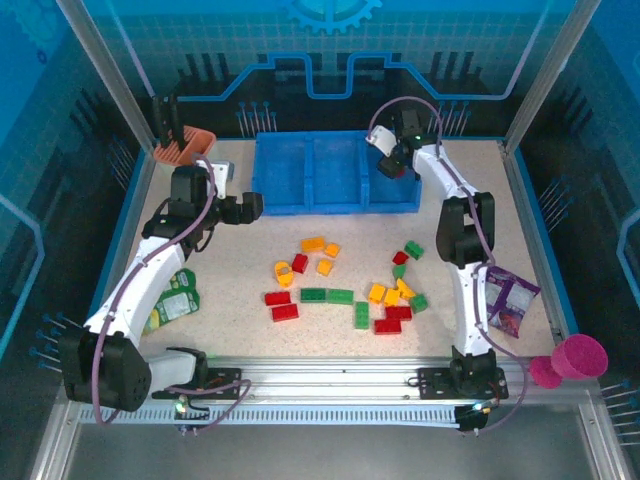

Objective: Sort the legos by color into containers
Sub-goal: Place the lego in the container, then pick up the lego from the middle-right of the table.

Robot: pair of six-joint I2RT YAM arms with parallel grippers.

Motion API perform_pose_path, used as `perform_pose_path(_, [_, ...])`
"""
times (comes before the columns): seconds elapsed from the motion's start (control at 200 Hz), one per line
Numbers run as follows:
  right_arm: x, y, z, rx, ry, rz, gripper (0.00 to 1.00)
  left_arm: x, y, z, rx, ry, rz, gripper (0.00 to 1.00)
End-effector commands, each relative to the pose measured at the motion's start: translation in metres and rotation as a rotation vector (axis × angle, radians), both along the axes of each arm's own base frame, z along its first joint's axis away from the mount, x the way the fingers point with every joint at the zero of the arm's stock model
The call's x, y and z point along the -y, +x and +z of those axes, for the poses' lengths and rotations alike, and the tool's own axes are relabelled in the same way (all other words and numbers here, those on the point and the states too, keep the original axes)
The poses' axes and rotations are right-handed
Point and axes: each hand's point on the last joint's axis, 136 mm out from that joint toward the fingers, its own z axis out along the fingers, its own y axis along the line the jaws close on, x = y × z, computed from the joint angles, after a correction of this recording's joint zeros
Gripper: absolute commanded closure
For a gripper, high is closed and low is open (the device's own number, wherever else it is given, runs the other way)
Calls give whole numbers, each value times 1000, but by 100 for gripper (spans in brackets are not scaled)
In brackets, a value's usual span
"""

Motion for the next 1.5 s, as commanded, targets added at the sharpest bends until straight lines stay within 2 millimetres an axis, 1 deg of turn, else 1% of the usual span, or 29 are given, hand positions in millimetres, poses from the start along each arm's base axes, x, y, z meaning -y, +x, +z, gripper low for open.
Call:
perform_pose_path(0.0, [-17,-61,87,42,185,-72,34,-4,-6,19,62,-8,17,1])
perform_pose_path(0.04, [-18,-78,90,26,175,-103,34,-4,-7,18,63,-12,17,1])
perform_pose_path(0.05, [-18,-80,91,28,175,-108,34,-4,-7,18,63,-13,16,1])
perform_pose_path(0.11, [-16,-106,87,-14,156,-166,34,-2,-8,18,60,-14,12,1])
perform_pose_path(0.215, [-10,-155,62,-170,185,-277,36,-1,-7,20,67,-17,8,1])
perform_pose_path(0.245, [-8,-172,48,-239,195,-304,36,-1,-6,20,64,-19,7,1])
perform_pose_path(0.315, [-3,-205,25,-351,223,-384,35,1,-6,19,61,-26,1,1])
perform_pose_path(0.365, [-1,-226,12,-420,251,-430,34,2,-5,18,58,-32,-3,1])
perform_pose_path(0.475, [8,-260,-10,-538,312,-548,34,5,-5,17,50,-46,-14,0])
perform_pose_path(0.54, [14,-269,-16,-564,329,-594,34,7,-5,16,48,-52,-21,1])
perform_pose_path(0.655, [25,-273,-24,-591,336,-652,33,8,-5,13,37,-50,-26,1])
perform_pose_path(0.816, [39,-264,-34,-600,292,-675,33,11,-6,2,2,-30,-36,1])
perform_pose_path(0.976, [43,-254,-47,-625,267,-669,34,14,-5,-8,-34,-9,-47,1])
perform_pose_path(1.071, [44,-251,-55,-637,255,-668,34,18,-4,-10,-47,-14,-67,1])
perform_pose_path(1.261, [50,-249,-69,-654,216,-682,35,21,-2,-13,-64,-19,-80,1])
perform_pose_path(1.376, [57,-250,-77,-667,180,-692,39,21,-1,-15,-71,-18,-82,1])
perform_pose_path(1.496, [59,-249,-84,-674,175,-696,42,20,-2,-16,-71,-12,-81,1])
